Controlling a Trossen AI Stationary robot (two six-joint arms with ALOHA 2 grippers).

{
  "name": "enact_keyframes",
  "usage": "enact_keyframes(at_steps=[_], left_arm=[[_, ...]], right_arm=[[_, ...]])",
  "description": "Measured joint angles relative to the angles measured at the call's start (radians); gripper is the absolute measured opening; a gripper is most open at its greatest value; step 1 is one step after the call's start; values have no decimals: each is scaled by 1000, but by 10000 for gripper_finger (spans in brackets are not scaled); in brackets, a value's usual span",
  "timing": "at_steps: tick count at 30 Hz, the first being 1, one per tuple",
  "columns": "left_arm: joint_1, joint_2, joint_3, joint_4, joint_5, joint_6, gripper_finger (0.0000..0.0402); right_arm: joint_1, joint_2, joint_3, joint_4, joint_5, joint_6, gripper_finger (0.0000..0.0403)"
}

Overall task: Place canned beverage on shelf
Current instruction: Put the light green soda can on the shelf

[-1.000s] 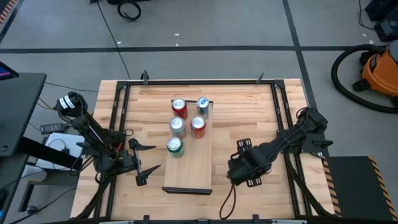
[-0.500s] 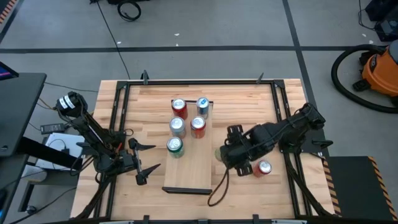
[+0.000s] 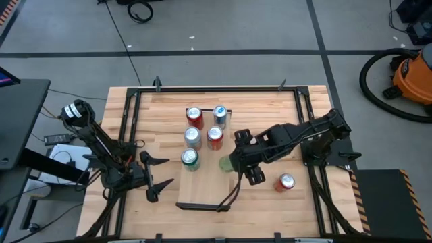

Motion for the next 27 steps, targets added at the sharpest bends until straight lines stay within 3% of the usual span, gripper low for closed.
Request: enact_keyframes(at_steps=[10,14,17,21,24,27], left_arm=[[-13,0,276,-358,-21,95,385],[9,0,373,-538,9,2,385],[17,0,446,-724,74,-119,385],[44,2,539,-1027,197,-367,385],[89,18,609,-1195,322,-533,385],[145,56,672,-1301,447,-594,384]], right_arm=[[-9,-2,93,54,22,-58,323],[-20,-2,79,47,-63,-62,323],[-26,0,56,49,-139,-71,323],[-25,0,30,51,-143,-91,323],[-12,0,23,43,-91,-115,323],[20,0,23,57,-1,-162,323]])
